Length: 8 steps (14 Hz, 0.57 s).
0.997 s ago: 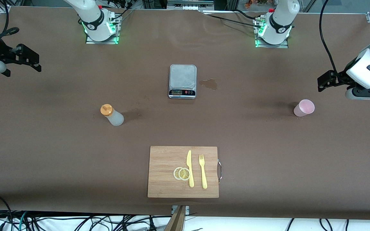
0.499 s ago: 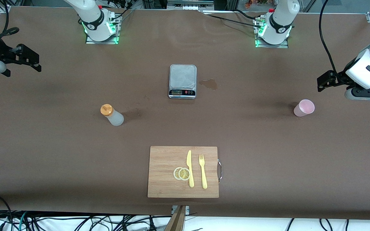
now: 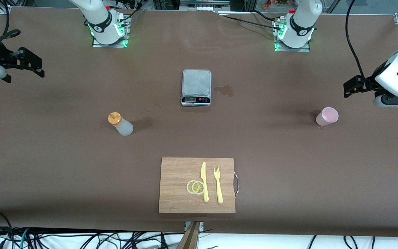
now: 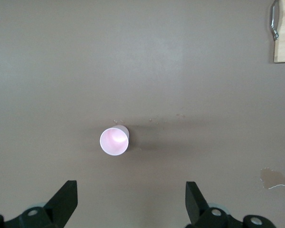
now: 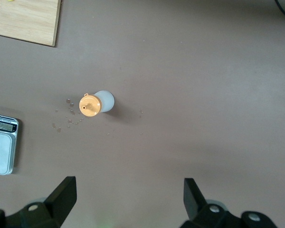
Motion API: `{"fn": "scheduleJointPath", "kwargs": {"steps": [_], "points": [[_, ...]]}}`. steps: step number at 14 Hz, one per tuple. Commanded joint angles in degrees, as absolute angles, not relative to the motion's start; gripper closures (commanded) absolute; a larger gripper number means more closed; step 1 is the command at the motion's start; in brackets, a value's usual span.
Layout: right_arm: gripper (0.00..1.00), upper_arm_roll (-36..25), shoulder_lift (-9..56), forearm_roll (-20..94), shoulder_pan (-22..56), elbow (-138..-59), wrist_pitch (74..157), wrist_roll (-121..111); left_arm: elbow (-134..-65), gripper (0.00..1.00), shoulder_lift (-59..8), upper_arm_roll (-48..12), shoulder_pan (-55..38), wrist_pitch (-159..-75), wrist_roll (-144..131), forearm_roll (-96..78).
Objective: Add sauce to pink cup with both arms
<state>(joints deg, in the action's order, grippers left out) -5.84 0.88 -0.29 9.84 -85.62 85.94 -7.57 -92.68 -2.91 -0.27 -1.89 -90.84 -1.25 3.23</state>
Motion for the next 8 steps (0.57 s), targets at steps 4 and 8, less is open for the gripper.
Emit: {"fn": "scheduleJointPath", "kwargs": {"steps": [4,8], "points": [[0.0,-5.45,-0.44,0.18,9.67,-86.75,83.76,-8.7,-89.39,0.0,-7.1,-0.44,-1.67,-89.56,-2.54,2.03],[0.0,-5.45,-0.44,0.18,9.67,-86.75,83.23,-9.49,-89.12,0.0,-7.82,-0.35,-1.49,-89.47,-2.65,1.76]]}}
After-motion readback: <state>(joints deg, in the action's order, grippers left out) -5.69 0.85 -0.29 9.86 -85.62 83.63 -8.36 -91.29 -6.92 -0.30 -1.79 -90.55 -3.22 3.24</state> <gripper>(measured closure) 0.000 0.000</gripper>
